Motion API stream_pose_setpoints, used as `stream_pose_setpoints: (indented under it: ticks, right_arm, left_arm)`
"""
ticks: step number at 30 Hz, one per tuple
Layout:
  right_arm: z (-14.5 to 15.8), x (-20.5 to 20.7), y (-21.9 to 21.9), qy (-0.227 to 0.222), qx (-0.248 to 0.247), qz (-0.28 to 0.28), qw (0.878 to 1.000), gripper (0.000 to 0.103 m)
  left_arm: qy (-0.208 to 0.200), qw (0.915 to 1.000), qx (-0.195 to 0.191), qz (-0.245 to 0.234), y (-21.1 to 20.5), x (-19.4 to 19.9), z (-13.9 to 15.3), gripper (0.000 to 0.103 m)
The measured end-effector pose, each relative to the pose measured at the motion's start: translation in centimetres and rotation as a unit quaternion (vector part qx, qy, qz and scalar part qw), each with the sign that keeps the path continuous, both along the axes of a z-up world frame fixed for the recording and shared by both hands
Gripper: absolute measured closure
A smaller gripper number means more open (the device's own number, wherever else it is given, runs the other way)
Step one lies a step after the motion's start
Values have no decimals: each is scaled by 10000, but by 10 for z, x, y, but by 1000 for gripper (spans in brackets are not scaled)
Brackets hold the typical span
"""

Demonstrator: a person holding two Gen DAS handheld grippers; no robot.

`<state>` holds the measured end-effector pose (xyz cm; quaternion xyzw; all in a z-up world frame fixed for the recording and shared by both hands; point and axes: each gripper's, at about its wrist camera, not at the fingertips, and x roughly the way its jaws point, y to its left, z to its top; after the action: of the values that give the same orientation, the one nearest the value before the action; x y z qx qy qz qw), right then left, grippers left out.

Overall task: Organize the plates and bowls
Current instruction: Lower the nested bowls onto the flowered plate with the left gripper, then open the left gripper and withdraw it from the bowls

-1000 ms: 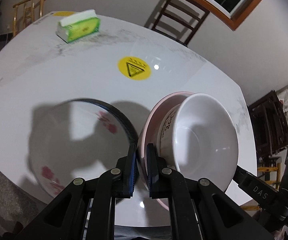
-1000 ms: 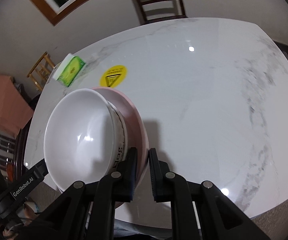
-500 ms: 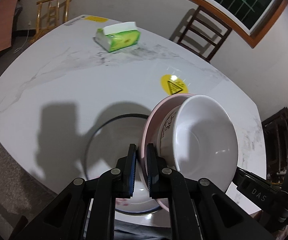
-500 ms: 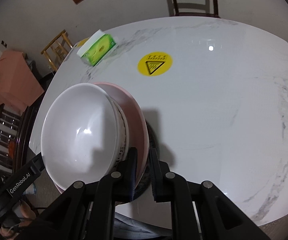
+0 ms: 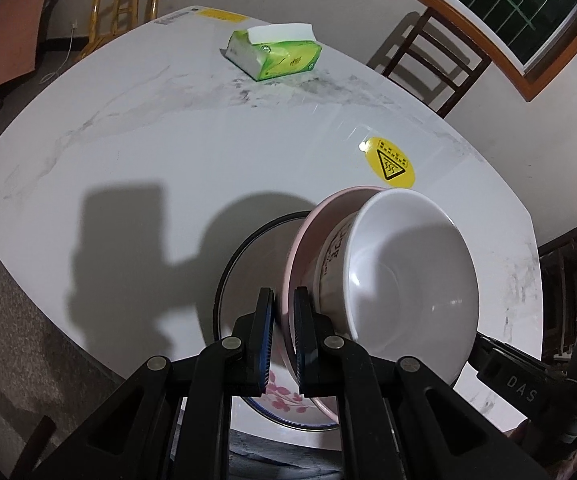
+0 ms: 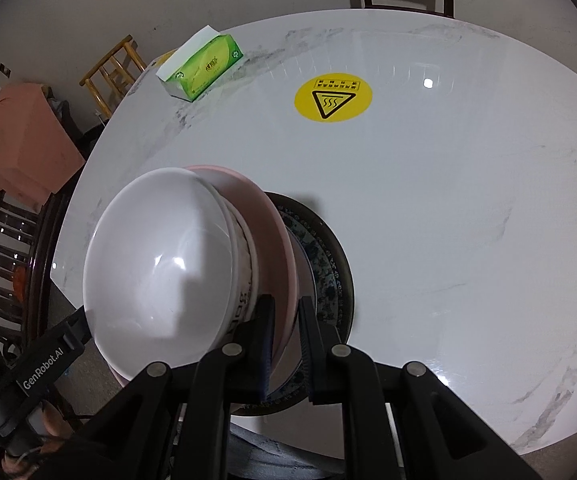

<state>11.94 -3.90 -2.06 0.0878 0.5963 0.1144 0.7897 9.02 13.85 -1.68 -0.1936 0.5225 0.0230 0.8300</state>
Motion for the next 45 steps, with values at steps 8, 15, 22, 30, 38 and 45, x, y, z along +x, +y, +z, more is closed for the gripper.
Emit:
stream_pose_setpoints:
  ticks: [8, 15, 22, 30, 38, 45]
  right_arm:
    - [-3, 2, 5, -35, -81, 35, 10000, 90]
    - [-2, 0, 8, -138, -144, 90, 9998, 88]
    - [-2, -1, 8, -347, -317, 188, 9987, 81]
    - [1, -9, -8, -546, -292, 137, 9980, 55]
    - [12, -26, -25, -849, -162, 12, 9963, 40]
    - [15, -46, -32, -1115, -297, -16, 9933, 34]
  left_arm:
    - [4, 10000, -30, 4, 6, 2, -7, 98]
    - [-71, 10000, 45, -17, 4, 1, -7, 98]
    - [-174, 9993, 339, -54, 2, 1, -5, 91]
    - [-247, 9984, 516, 46, 9, -5, -5, 70]
    - [-501, 9952, 842, -46, 0, -26, 6, 59]
    - [-709, 9894, 1270, -12, -8, -47, 15, 51]
